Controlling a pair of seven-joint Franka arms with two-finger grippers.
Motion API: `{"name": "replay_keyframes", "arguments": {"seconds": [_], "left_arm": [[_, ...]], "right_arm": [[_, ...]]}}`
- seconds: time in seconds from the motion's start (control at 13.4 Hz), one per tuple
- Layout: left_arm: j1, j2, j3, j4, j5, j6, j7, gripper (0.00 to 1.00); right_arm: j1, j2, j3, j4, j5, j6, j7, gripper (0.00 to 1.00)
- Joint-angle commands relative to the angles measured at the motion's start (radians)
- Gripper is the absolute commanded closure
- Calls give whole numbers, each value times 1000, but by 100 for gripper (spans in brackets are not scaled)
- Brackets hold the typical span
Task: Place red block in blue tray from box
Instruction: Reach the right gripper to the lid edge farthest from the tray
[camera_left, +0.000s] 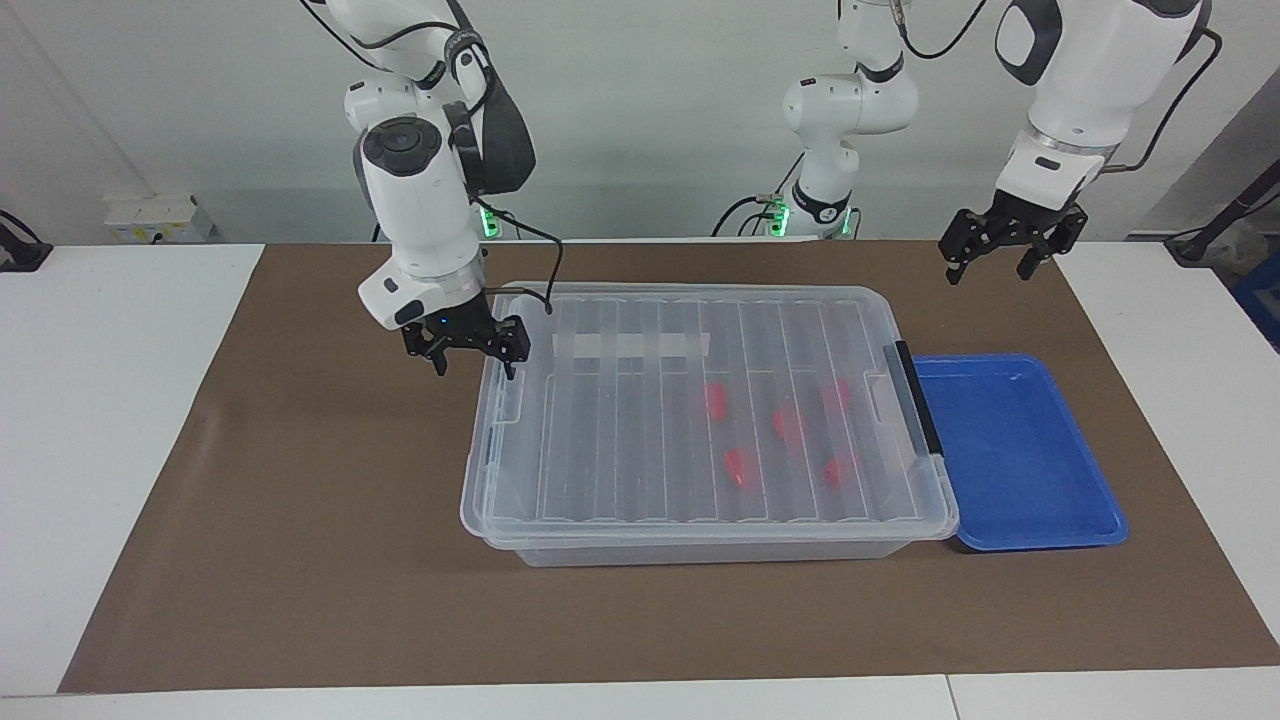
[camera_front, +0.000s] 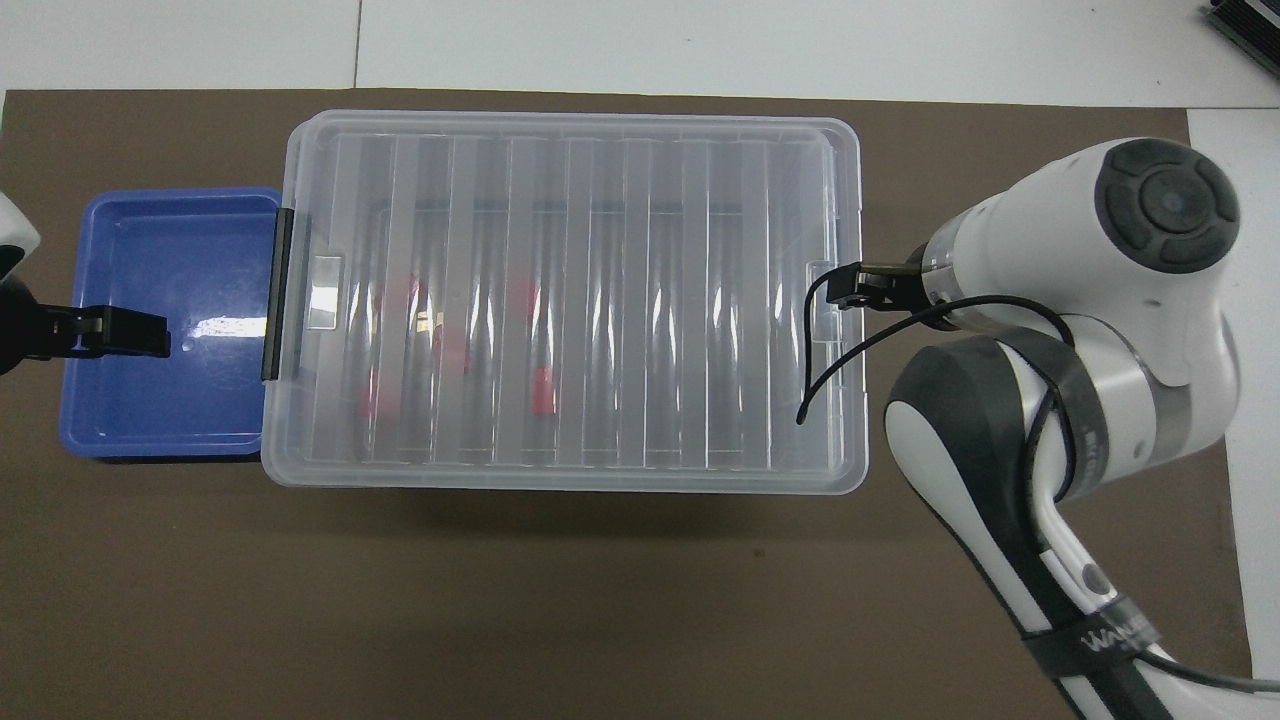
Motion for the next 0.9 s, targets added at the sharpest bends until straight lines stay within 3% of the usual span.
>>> {"name": "replay_keyframes", "arguments": {"seconds": [0.0, 0.82], "left_arm": [[-8, -29, 12, -31, -10, 6, 3, 0], [-8, -29, 12, -31, -10, 6, 3, 0]], "right_arm": [[-7, -43, -2, -72, -3, 21, -16, 0], [-179, -53, -2, -89, -10, -5, -355, 0]]}}
